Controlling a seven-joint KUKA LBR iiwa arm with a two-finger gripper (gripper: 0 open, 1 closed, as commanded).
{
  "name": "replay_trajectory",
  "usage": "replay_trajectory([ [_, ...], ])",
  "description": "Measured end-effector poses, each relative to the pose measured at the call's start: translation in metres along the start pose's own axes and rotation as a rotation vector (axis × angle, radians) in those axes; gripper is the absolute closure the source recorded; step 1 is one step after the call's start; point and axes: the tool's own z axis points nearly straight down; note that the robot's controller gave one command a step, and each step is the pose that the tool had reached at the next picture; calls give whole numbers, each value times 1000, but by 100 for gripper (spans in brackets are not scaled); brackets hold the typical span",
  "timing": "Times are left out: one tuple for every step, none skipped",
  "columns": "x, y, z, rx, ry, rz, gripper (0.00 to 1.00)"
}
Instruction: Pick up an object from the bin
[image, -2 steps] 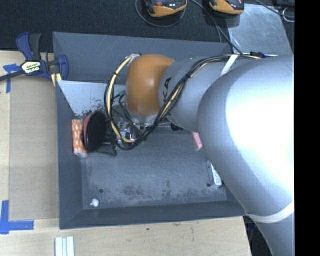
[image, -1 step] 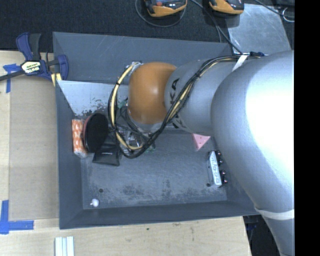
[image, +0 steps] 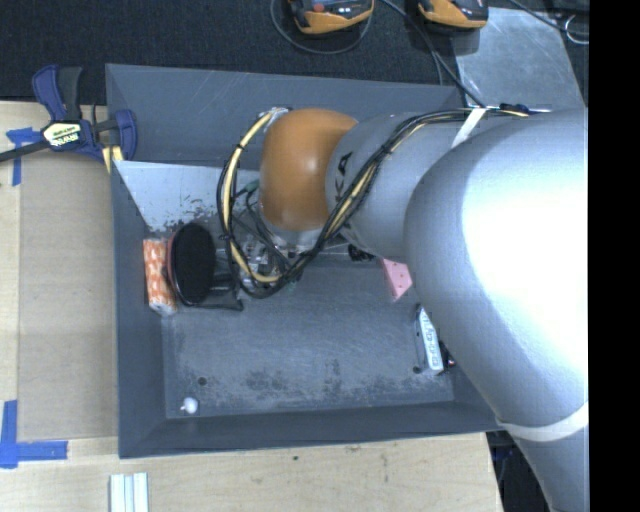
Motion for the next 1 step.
replay_trajectory([
  [0, 0, 0, 0, 0, -1, 100],
])
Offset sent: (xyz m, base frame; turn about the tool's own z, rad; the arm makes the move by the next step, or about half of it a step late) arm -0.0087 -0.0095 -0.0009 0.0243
